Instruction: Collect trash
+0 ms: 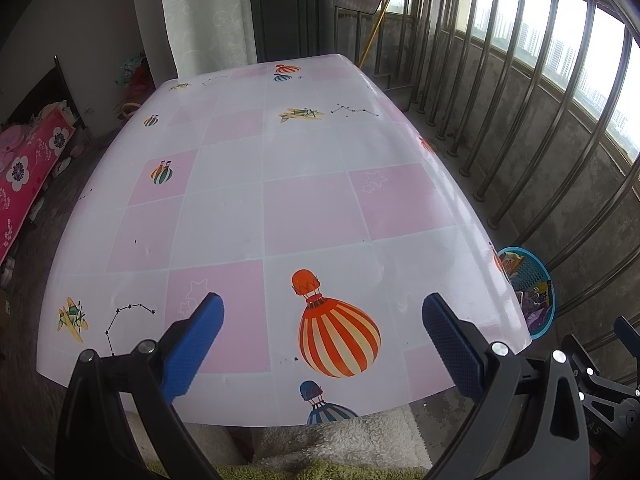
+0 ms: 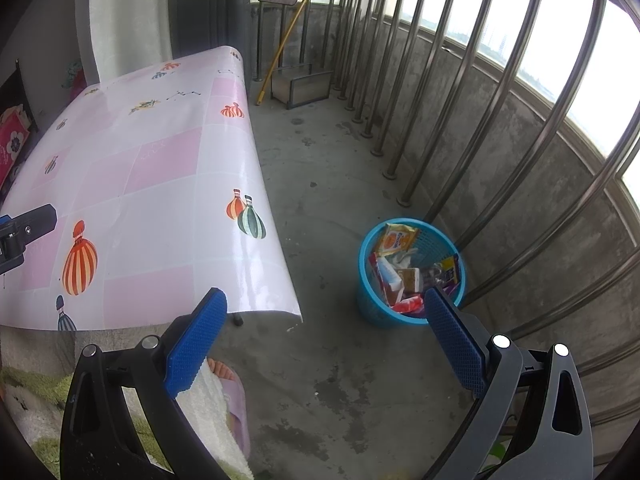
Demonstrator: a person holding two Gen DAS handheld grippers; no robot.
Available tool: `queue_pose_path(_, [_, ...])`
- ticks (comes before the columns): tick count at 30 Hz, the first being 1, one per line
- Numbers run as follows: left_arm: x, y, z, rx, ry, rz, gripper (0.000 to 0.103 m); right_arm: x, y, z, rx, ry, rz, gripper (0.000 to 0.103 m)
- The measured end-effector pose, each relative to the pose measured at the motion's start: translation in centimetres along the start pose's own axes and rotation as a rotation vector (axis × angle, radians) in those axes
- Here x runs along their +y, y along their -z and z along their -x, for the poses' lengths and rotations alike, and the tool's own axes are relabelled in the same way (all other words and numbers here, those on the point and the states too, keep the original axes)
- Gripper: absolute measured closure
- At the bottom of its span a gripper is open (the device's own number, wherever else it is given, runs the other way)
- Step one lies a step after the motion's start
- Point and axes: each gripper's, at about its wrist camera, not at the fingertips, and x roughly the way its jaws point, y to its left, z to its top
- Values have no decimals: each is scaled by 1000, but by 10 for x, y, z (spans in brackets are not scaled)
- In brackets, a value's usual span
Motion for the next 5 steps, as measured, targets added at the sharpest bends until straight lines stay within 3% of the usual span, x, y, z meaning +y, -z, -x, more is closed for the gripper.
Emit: queue_pose_path(5, [1,0,0,3,2,4,6,0,0,0,0,0,-1,8])
